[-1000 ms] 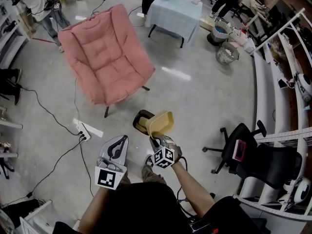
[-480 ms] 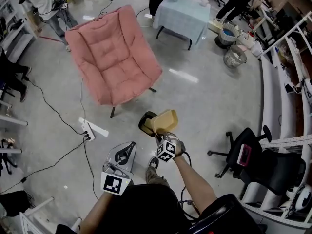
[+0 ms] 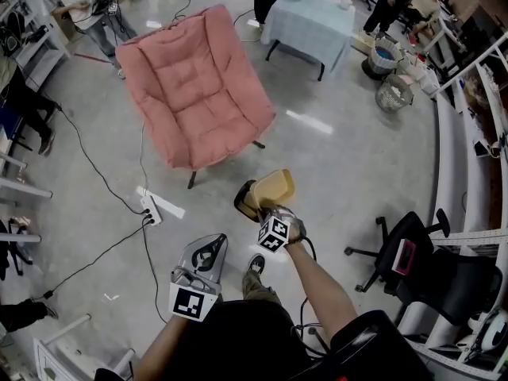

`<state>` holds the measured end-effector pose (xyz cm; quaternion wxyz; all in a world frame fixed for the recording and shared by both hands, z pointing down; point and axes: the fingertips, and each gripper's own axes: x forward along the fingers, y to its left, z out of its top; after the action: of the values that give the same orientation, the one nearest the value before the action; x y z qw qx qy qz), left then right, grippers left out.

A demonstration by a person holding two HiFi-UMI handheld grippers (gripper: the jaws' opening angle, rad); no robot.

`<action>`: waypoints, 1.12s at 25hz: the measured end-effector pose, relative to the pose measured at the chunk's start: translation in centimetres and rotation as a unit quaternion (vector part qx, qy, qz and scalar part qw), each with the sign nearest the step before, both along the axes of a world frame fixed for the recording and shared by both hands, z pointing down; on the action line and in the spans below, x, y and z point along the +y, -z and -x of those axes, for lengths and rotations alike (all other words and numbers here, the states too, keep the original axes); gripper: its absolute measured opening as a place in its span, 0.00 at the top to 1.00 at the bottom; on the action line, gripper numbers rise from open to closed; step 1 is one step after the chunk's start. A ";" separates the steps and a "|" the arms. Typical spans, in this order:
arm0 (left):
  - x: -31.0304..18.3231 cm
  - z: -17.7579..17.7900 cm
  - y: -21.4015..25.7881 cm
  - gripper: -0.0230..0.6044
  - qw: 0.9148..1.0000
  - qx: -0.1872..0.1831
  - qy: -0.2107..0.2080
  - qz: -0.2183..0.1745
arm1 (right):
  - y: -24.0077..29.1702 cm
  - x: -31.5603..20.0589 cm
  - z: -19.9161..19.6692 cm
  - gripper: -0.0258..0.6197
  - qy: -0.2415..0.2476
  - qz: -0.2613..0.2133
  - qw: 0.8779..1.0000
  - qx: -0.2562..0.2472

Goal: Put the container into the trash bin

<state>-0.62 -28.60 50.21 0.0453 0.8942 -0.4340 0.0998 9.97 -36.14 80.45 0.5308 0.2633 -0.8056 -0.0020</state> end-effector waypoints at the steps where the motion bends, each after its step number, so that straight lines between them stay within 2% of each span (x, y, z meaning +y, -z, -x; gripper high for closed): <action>1: 0.0 0.0 0.0 0.97 1.000 -0.001 0.000 -0.003 | 0.0 -0.1 0.1 0.91 0.001 0.000 1.000 -0.002; 19: -0.8 1.0 -0.1 0.97 1.000 0.006 0.025 0.004 | 0.2 -1.7 0.7 0.91 0.006 0.003 1.000 -0.014; 24: -1.1 1.1 -0.1 0.97 1.000 -0.006 0.020 -0.006 | 0.0 -1.6 0.8 0.91 0.008 0.007 1.000 -0.014; 28: -1.1 0.8 -0.3 0.97 1.000 -0.004 0.023 0.003 | -0.3 -1.3 0.2 0.91 0.006 0.011 1.000 -0.012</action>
<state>-1.38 -29.66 50.51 0.0483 0.8834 -0.4544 0.1038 9.79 -37.45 80.75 0.5236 0.2528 -0.8135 0.0074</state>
